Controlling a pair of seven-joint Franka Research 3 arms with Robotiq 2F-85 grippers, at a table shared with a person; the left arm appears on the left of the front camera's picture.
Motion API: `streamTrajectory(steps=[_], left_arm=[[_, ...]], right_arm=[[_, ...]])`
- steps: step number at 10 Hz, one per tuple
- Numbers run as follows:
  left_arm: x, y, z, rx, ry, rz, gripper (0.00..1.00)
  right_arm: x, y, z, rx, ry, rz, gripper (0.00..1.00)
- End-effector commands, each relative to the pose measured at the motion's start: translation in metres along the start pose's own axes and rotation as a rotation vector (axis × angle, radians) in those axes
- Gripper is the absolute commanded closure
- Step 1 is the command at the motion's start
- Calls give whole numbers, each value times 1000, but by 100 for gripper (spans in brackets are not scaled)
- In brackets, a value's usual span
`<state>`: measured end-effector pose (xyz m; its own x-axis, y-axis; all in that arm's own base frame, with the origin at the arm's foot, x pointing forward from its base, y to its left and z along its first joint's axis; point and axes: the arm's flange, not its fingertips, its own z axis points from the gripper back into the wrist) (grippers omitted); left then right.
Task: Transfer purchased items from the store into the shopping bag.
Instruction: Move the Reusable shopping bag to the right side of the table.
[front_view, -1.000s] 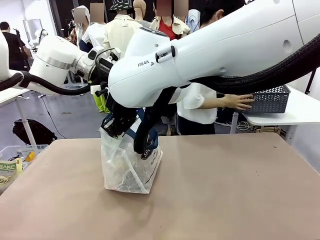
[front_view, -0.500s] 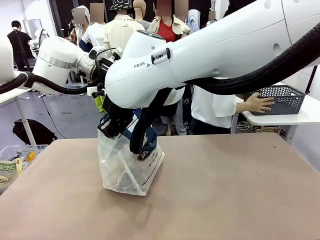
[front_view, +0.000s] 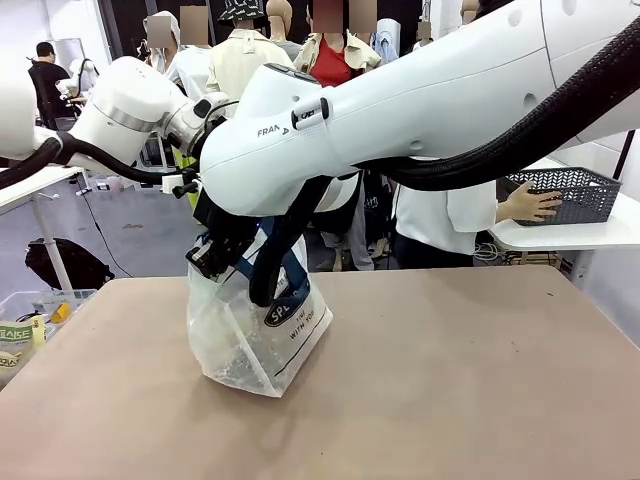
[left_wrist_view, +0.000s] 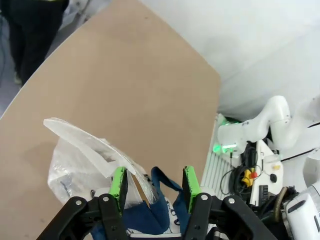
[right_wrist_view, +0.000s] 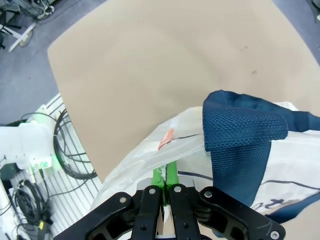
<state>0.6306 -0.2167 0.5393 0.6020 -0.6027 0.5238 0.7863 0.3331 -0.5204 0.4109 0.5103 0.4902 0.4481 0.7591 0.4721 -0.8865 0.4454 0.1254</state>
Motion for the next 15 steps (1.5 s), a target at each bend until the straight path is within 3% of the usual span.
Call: streamTrajectory(steps=[1,8,11,14,15], left_arm=[[9,2,-4,90,34,17,41],[17,2,-11,311,106,54,41],[18,4,-18,315,138,50,45],[18,4,-21,331,160,52,99],[17,4,-21,331,162,57,100]], right_arm=[[3,4,-4,36,2,28,100],[0,-3,-2,47,-14,23,100],[-2,-4,-1,46,-22,18,100],[-4,-3,0,41,-19,17,100],[-4,-3,0,40,-20,16,100]])
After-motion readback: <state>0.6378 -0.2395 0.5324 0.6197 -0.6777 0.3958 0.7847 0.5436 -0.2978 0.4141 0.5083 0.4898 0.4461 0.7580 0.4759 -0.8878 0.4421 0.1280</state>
